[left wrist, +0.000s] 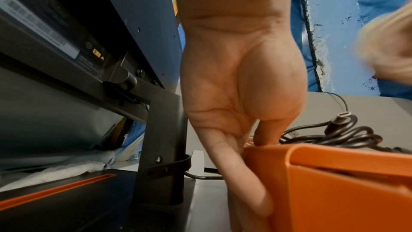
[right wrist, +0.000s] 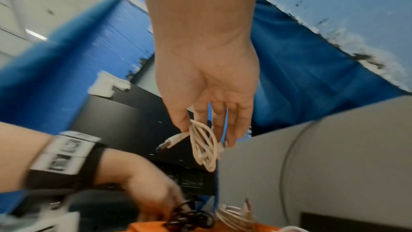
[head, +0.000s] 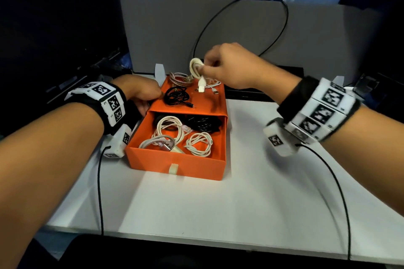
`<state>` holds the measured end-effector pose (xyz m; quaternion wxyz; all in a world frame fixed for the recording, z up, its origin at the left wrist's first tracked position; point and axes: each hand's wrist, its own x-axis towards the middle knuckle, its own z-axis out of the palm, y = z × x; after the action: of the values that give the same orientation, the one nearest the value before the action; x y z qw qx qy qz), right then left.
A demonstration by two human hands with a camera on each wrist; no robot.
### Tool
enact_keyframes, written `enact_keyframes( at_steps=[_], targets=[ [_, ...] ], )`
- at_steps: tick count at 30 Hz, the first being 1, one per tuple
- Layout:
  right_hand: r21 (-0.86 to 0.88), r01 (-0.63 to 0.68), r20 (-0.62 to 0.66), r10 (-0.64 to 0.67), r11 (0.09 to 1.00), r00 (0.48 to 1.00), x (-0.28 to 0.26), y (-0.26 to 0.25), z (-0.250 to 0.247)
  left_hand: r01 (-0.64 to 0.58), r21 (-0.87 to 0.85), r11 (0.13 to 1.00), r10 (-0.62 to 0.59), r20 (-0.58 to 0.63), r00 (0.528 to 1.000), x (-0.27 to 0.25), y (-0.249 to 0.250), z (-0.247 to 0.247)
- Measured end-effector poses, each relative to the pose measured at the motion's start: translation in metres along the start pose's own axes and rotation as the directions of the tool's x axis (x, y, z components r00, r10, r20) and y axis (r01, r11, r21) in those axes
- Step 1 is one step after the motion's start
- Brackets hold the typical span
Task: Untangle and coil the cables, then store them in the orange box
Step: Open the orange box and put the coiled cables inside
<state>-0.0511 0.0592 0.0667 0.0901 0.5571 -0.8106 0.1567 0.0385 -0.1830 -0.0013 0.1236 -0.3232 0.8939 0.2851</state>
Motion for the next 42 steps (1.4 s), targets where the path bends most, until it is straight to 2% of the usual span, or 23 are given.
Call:
enact_keyframes(
  at_steps=[3,6,9,11,17,19,20,22,24,27,29,31,34,35,36,39,40,42],
  targets=[
    [-0.165,0.151,0.187,-0.12,0.975,0.975,-0.039,-0.031,0.007,-0.002,0.007,1.0,0.002,0.005,1.0,0.0,0.0,0.0],
    [-0.417,0.303,0.346,-0.158,0.857,0.925,-0.06,-0.049,0.032,0.009,0.008,1.0,-0.009,0.008,1.0,0.0,0.0,0.001],
    [-0.484,0.435,0.467,-0.196,0.76,0.862,-0.065,-0.054,0.054,0.017,0.012,1.0,-0.018,0.015,1.0,0.0,0.001,0.002],
    [-0.48,0.474,0.511,-0.204,0.738,0.835,-0.063,-0.057,0.063,0.016,0.015,1.0,-0.016,0.01,1.0,-0.001,0.001,0.001],
    [-0.431,0.384,0.427,-0.19,0.817,0.884,-0.055,-0.06,0.071,0.008,0.013,1.0,-0.008,0.01,1.0,-0.001,0.0,0.001],
    [-0.401,0.329,0.454,-0.126,0.855,0.882,-0.053,-0.057,0.066,0.008,0.01,1.0,-0.008,0.011,1.0,0.0,0.0,0.001],
    [-0.361,0.284,0.506,-0.07,0.888,0.86,-0.052,-0.055,0.06,0.007,0.01,1.0,-0.007,0.009,1.0,0.001,0.0,0.001],
    [-0.268,0.188,0.638,0.028,0.945,0.769,-0.05,-0.054,0.05,0.002,0.009,1.0,-0.002,0.005,1.0,0.001,-0.002,0.0],
    [-0.236,0.202,0.705,0.024,0.951,0.709,-0.051,-0.053,0.048,0.0,0.008,1.0,0.0,0.004,1.0,0.001,-0.002,0.0],
    [-0.265,0.3,0.684,-0.041,0.917,0.728,-0.059,-0.052,0.057,0.004,0.012,1.0,-0.004,-0.003,1.0,0.0,0.0,0.0],
    [-0.271,0.308,0.677,-0.047,0.912,0.734,-0.062,-0.052,0.061,0.002,0.018,1.0,-0.002,-0.002,1.0,-0.001,0.0,0.001],
    [-0.26,0.283,0.705,-0.019,0.923,0.709,-0.06,-0.05,0.062,0.002,0.016,1.0,-0.002,-0.002,1.0,-0.002,0.001,0.001],
    [-0.168,0.231,0.766,-0.021,0.958,0.642,-0.049,-0.044,0.048,0.001,0.009,1.0,-0.001,-0.001,1.0,-0.003,0.002,0.001],
    [-0.12,0.195,0.761,-0.036,0.974,0.647,-0.043,-0.041,0.038,-0.001,0.008,1.0,0.001,0.0,1.0,-0.003,0.002,0.001],
    [-0.071,0.145,0.735,-0.046,0.987,0.677,-0.035,-0.036,0.026,-0.003,0.008,1.0,0.003,0.0,1.0,-0.003,0.002,0.001],
    [0.088,-0.006,0.542,-0.043,0.996,0.839,-0.001,-0.017,-0.003,-0.006,0.003,1.0,0.006,-0.003,1.0,0.001,0.0,0.0],
    [0.076,-0.036,0.465,-0.004,0.996,0.885,0.014,-0.008,-0.004,-0.006,0.0,1.0,0.006,-0.002,1.0,0.002,-0.001,0.0],
    [-0.133,-0.07,0.326,0.11,0.989,0.939,0.041,0.012,0.006,-0.009,0.006,1.0,0.009,-0.004,1.0,0.004,-0.002,0.001]
  ],
)
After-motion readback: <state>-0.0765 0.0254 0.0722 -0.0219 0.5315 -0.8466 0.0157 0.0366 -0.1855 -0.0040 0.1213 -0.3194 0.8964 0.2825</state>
